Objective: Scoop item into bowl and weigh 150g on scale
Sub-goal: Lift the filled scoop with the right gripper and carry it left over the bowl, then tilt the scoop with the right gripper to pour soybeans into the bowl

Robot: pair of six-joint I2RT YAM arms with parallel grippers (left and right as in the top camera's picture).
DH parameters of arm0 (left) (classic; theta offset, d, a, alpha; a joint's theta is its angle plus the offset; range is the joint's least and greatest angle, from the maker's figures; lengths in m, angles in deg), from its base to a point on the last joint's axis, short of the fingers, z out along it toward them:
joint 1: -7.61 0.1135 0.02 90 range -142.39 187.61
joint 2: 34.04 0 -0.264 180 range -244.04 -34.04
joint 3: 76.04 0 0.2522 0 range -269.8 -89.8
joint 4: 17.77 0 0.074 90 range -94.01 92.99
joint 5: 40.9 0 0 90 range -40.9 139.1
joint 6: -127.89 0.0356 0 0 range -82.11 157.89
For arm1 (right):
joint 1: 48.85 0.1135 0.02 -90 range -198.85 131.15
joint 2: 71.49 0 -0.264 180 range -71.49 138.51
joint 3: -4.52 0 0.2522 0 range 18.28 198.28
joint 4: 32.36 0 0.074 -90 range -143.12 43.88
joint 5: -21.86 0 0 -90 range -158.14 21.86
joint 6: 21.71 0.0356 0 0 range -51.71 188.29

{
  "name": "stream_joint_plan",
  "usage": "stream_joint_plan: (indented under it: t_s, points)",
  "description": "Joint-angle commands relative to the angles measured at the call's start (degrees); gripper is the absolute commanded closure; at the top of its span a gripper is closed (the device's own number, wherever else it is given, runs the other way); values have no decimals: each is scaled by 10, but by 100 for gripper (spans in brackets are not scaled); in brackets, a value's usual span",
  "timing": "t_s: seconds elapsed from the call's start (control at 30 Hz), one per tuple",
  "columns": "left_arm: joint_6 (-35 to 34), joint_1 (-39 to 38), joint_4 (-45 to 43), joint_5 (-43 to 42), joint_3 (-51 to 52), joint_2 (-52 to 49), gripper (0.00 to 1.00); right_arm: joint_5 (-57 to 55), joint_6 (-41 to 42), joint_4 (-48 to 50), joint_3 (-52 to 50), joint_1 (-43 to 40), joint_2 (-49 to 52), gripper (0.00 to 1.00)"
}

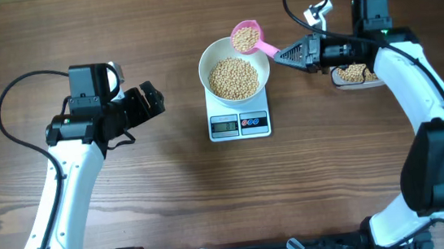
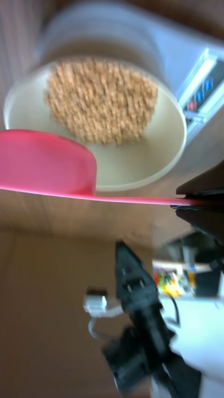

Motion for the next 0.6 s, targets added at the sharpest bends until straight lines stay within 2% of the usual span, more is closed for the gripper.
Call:
stream_joint_plan:
  t_s: [0.0,0.3,0.47,0.57]
  points:
    - [5,-1,0,6,-11,-4,0,-102,-75,3,6,14,-56,96]
    - [5,-1,-6,6,-11,-4,0,-222,-167,2,6,87,-96,96]
    - [5,-1,-3,6,-11,-4,0,-335,-222,-11,6,137,-97,96]
    - [5,-1,2,6,-11,-4,0,-397,-225,-12,6,164,-97,96]
